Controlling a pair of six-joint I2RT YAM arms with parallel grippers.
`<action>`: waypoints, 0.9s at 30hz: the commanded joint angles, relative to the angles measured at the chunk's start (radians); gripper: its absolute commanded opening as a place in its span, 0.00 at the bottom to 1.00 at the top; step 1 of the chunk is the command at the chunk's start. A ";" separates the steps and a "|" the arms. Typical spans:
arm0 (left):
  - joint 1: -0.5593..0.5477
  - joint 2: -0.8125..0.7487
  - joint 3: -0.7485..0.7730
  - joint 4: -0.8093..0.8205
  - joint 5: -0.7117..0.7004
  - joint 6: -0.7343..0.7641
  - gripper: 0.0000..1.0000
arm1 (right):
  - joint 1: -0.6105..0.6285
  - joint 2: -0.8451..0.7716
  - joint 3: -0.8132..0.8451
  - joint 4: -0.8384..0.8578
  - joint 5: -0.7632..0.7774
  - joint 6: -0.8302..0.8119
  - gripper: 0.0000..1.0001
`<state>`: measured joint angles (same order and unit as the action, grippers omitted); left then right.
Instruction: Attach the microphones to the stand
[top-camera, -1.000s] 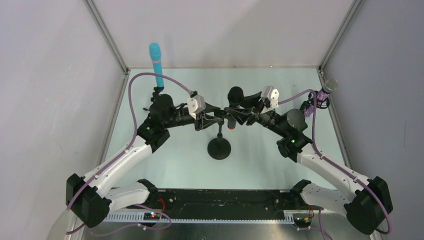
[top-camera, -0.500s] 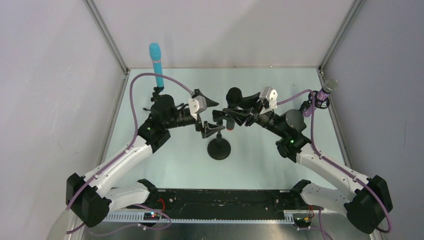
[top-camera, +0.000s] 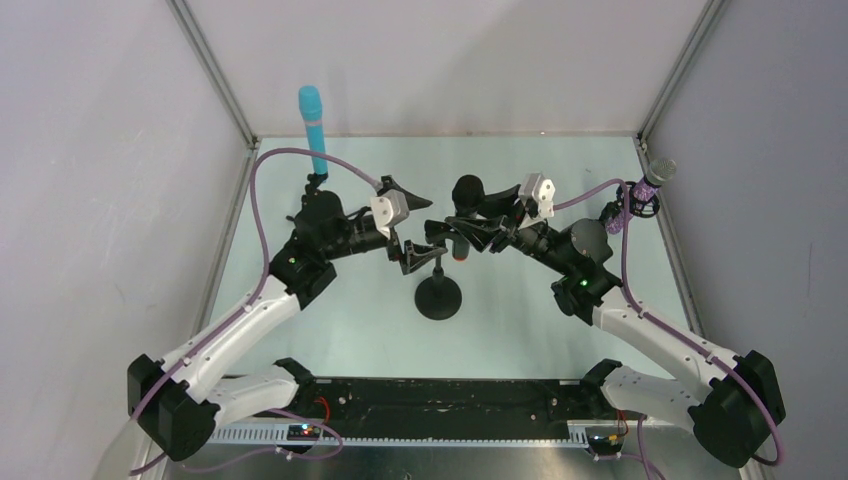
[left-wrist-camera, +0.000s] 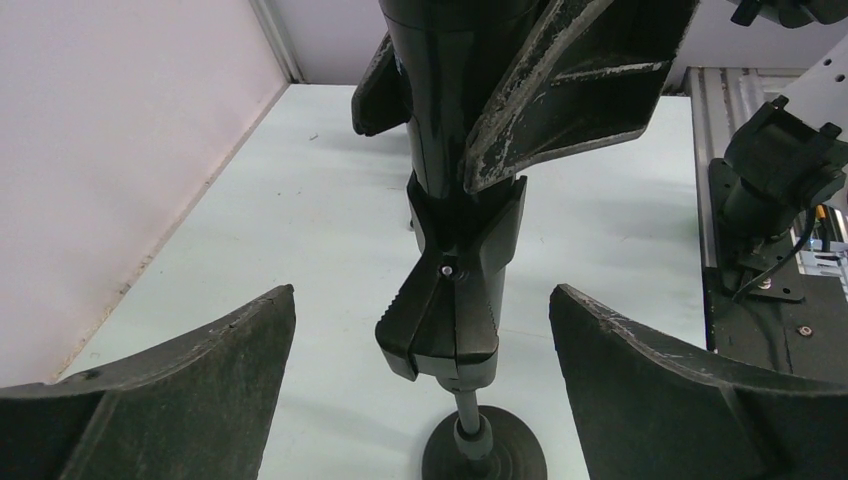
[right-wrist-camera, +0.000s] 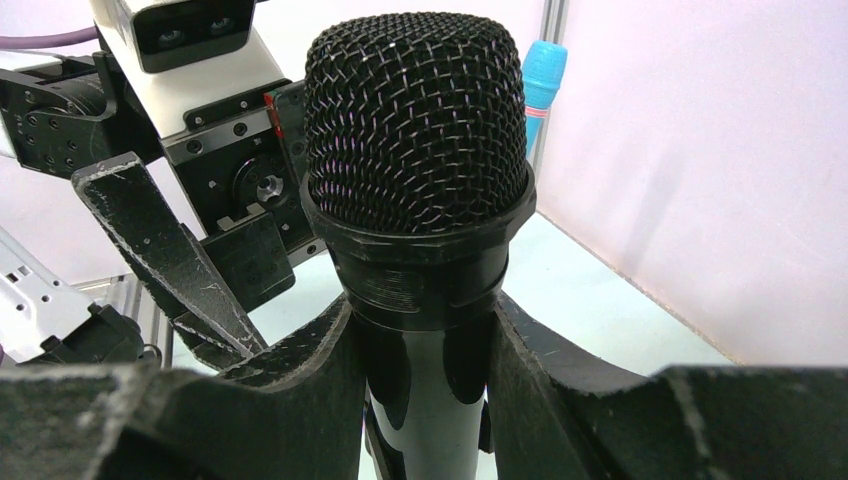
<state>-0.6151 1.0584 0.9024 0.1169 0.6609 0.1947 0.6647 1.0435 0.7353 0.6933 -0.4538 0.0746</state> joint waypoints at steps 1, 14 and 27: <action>-0.004 -0.031 0.004 0.020 -0.024 0.025 1.00 | 0.005 -0.009 0.027 0.043 0.003 -0.012 0.33; -0.002 -0.053 0.045 0.021 -0.002 0.021 0.99 | 0.005 -0.018 0.027 0.034 -0.010 -0.013 0.69; -0.002 -0.071 0.080 0.020 -0.014 0.030 0.96 | 0.004 -0.061 0.027 -0.044 -0.013 -0.019 0.99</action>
<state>-0.6151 1.0153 0.9314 0.1139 0.6498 0.2031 0.6647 1.0164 0.7353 0.6682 -0.4610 0.0692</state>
